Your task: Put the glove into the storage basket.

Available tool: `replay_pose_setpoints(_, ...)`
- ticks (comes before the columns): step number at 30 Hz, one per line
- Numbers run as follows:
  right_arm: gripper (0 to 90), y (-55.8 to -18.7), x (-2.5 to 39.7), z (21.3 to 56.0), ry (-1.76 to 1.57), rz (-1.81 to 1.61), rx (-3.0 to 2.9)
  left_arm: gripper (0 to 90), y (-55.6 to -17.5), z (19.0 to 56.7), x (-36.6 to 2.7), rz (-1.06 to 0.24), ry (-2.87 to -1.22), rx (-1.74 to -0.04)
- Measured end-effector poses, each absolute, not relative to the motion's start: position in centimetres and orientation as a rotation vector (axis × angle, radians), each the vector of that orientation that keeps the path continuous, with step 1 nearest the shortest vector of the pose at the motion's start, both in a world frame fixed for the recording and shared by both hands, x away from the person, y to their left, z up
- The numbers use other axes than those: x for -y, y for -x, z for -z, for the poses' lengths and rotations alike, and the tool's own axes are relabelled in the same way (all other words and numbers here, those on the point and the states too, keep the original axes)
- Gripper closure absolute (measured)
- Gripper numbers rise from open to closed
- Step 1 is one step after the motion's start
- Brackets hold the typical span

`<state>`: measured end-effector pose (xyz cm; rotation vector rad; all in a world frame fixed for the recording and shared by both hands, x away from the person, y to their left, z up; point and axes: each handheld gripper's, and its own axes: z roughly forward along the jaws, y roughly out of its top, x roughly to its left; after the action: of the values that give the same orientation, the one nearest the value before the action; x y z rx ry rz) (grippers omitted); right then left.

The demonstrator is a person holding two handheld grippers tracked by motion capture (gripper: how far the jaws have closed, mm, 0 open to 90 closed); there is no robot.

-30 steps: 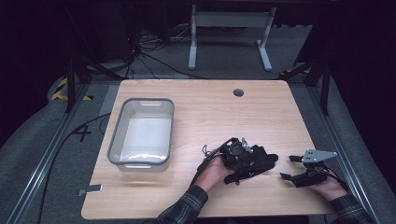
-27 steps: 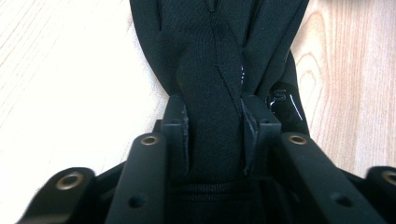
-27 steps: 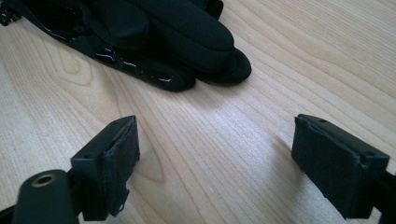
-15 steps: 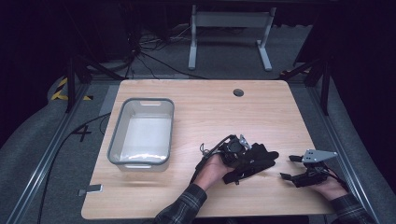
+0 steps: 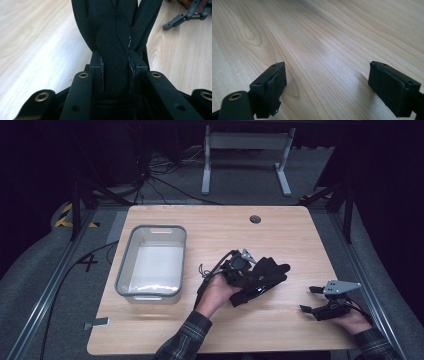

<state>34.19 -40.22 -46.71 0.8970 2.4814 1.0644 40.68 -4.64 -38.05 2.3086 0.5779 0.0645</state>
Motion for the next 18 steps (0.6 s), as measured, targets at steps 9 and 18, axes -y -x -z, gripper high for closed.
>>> replay_pose_setpoints(9,15.5,-34.2,40.2,46.7,-0.897,-1.065,-2.481,70.6,-41.5,36.0,1.2,-0.115,-2.266,-0.649)
replay_pose_setpoints(18,15.5,-34.2,40.2,46.7,-0.897,-1.065,-2.482,70.4,-42.2,34.3,-3.4,-0.187,-2.215,-0.747)
